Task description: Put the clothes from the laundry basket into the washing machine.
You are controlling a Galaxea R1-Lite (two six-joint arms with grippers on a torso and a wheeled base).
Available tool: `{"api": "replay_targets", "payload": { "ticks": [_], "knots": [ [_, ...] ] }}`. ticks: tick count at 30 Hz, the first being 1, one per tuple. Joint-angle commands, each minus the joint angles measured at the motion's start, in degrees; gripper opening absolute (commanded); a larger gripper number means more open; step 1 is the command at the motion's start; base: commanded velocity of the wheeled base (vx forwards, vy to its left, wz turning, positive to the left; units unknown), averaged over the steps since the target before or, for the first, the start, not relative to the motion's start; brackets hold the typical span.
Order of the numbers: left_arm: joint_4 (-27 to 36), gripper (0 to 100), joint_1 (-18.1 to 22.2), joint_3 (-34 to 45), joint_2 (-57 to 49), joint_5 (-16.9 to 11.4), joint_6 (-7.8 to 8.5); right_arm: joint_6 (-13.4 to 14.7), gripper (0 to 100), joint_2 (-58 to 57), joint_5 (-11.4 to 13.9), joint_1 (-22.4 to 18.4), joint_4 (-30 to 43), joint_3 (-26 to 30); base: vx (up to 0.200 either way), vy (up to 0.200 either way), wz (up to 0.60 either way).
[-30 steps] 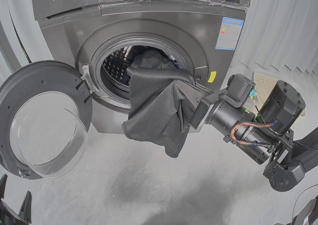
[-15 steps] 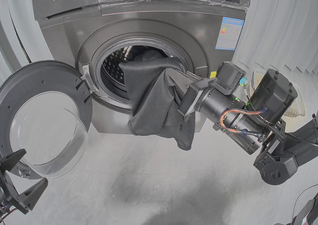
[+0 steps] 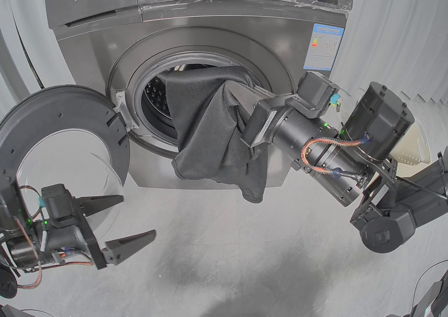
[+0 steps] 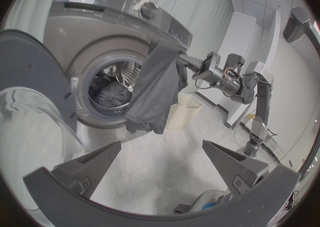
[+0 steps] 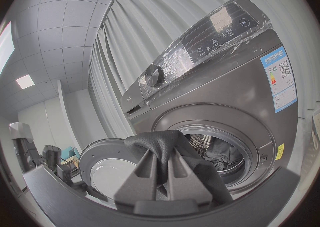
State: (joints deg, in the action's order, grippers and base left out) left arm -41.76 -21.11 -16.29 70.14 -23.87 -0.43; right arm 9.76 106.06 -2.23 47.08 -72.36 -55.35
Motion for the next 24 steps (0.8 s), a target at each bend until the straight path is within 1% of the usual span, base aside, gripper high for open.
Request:
{"api": "replay_targets", "payload": {
  "ticks": [1,7,12,13,15,19,21,24],
  "knots": [
    [-3.24,100,-4.73,-4.46,14.41,-1.62,-0.10,-0.01,0,0.29,-0.05,0.56,0.38,-1.08,0.000,0.000,0.00],
    [-3.50,100,-4.99,-8.59,19.33,-1.97,-0.10,-0.01,0,0.20,-0.23,0.56,0.38,-0.73,0.000,0.000,0.00],
    [-5.52,100,-4.90,-11.40,21.96,-1.97,-0.28,-0.01,0,0.20,-0.23,0.73,0.29,-0.03,0.000,0.000,0.00],
    [-6.57,100,-4.90,-12.45,23.20,-1.88,-0.72,-0.01,0,0.20,-0.32,1.08,0.29,0.24,0.000,0.000,0.00],
    [-8.24,100,-4.81,-13.51,24.78,-1.36,-1.07,-0.01,0,0.11,-0.32,1.26,0.29,0.41,0.000,0.000,0.00],
    [-10.79,100,-4.29,-14.39,26.54,-0.92,-1.07,-0.10,0,0.11,-0.41,1.52,0.29,0.41,0.000,0.000,0.00],
    [-11.23,100,-4.20,-14.39,26.71,-0.74,-0.98,-0.10,0,0.11,-0.41,1.52,0.38,0.41,0.000,0.000,0.00],
    [-11.32,100,-4.02,-14.48,26.45,0.31,-0.80,-0.10,0,0.11,-0.32,1.52,0.29,0.41,0.000,0.000,0.00]
  ]
}}
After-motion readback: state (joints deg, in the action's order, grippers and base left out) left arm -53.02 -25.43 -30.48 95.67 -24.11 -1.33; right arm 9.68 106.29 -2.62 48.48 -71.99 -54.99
